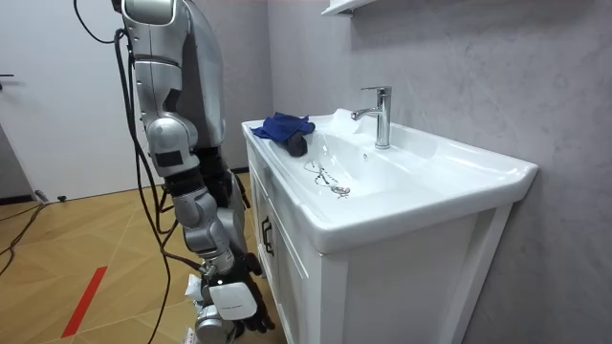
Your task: Wipe basin
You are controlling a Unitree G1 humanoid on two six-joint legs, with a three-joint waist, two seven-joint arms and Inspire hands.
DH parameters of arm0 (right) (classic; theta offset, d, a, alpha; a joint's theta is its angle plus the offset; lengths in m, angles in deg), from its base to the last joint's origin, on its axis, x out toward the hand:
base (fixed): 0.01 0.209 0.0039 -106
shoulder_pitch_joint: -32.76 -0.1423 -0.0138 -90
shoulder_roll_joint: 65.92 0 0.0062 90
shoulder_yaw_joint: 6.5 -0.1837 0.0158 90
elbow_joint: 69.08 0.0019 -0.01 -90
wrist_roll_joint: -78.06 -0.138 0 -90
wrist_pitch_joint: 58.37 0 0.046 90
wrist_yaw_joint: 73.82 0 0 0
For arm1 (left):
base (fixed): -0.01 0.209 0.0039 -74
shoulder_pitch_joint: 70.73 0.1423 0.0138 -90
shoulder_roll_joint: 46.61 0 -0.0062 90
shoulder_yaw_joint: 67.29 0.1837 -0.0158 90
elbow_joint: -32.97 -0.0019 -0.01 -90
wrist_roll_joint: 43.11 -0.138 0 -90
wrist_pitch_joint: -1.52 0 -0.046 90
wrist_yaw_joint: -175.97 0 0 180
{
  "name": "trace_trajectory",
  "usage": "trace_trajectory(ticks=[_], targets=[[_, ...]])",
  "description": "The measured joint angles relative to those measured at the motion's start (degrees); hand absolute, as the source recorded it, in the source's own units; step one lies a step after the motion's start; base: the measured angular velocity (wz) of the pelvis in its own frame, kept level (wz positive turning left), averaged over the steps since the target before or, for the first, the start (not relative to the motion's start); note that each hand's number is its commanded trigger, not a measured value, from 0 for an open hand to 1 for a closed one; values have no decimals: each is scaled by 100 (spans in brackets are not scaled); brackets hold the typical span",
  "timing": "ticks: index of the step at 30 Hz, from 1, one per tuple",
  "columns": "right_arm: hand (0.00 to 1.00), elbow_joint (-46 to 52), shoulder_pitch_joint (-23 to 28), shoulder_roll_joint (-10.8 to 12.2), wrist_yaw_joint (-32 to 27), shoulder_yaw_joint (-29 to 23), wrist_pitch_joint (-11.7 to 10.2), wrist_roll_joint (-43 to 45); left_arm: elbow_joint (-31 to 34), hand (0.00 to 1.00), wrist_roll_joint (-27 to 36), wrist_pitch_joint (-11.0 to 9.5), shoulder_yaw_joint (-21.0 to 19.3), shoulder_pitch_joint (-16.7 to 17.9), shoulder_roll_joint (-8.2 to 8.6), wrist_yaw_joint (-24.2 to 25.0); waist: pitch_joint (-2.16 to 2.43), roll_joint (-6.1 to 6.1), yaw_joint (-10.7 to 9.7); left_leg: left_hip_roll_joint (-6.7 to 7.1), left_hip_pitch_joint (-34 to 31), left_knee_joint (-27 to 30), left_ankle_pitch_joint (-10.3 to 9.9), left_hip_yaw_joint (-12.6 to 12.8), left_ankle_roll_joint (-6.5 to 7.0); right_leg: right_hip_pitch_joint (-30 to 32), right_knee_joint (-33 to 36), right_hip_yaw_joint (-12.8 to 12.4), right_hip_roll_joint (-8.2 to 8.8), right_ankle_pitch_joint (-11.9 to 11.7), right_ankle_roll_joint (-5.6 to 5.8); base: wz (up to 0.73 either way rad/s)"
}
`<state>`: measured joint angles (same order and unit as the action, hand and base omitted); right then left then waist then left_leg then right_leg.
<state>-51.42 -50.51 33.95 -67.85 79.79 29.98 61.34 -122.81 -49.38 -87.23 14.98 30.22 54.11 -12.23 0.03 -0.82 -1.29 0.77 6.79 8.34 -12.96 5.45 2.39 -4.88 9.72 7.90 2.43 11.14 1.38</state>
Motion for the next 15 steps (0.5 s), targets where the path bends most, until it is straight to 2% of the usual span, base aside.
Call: trace_trajectory(ticks=[9,15], targets=[[0,2,-1,0,6,-5,2,4,1,0,9,0,2,8,-1,0,-10,13,-2,3,-8,4,0,1,0,12,-13,8,3,0,0,0],[0,2,-4,0,14,-8,2,3,0,0,225,2,2,13,0,0,-2,-1,-2,2,-8,19,0,0,0,21,-9,4,3,0,0,0]])
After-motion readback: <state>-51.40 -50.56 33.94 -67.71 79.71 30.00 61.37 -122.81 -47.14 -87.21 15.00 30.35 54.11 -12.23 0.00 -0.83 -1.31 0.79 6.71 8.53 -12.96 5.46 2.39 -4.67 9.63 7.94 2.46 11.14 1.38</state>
